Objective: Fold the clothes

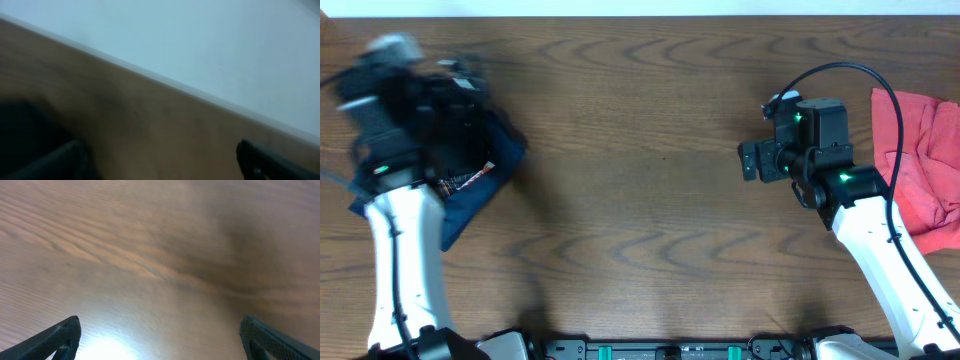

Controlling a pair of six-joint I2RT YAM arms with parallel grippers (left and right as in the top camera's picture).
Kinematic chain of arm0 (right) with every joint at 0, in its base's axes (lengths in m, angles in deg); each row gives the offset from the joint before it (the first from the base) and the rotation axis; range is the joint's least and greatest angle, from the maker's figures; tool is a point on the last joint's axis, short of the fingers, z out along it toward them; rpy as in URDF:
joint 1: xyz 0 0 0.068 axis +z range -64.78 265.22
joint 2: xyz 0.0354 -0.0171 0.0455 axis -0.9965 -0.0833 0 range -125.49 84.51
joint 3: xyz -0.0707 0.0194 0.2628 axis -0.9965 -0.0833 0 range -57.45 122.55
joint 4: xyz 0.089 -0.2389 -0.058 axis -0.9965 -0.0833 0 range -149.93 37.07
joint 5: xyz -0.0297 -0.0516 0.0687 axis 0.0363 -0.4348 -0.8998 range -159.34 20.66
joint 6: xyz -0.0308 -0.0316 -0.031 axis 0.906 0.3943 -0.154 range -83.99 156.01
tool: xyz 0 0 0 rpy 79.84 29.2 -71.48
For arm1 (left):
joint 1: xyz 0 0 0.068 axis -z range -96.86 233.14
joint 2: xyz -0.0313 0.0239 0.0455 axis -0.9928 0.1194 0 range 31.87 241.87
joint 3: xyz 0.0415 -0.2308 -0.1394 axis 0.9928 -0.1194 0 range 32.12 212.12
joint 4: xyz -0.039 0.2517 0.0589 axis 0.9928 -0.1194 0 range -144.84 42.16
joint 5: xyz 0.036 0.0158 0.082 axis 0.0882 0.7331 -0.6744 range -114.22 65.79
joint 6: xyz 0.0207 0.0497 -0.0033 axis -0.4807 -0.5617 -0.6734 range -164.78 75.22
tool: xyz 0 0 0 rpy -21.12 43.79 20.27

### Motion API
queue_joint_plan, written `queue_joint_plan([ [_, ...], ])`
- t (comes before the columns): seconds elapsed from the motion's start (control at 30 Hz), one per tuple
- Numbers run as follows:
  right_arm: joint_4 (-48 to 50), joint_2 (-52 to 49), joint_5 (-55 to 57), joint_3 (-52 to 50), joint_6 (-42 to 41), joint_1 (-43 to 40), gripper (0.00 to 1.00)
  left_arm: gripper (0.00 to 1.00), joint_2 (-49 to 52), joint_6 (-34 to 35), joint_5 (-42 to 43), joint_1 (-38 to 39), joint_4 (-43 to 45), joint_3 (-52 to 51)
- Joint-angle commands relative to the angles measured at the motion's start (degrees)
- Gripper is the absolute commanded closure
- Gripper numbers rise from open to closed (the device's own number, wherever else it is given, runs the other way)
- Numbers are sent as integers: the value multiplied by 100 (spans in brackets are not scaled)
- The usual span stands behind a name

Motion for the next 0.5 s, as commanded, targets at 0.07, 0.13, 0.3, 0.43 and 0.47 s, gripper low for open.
queue_joint_plan([
  [0.07,262,-11,-308,-2,-184,-72,1,2,190,-957,-1532,1497,-1204,11],
  [0.13,420,-11,-105,-2,-518,-192,1,2,186,-1172,-2103,1976,-1742,11],
  [0.3,37,140,-319,76,-1220,-881,1,2,-164,-1217,-2616,2426,-2979,13],
  [0.43,-575,645,-251,74,-1169,-1211,1,2,-782,-1021,-2605,2426,-3709,11],
  [0.47,-713,802,-127,74,-1169,-1246,1,2,-1032,-1021,-2605,2441,-3801,-7],
])
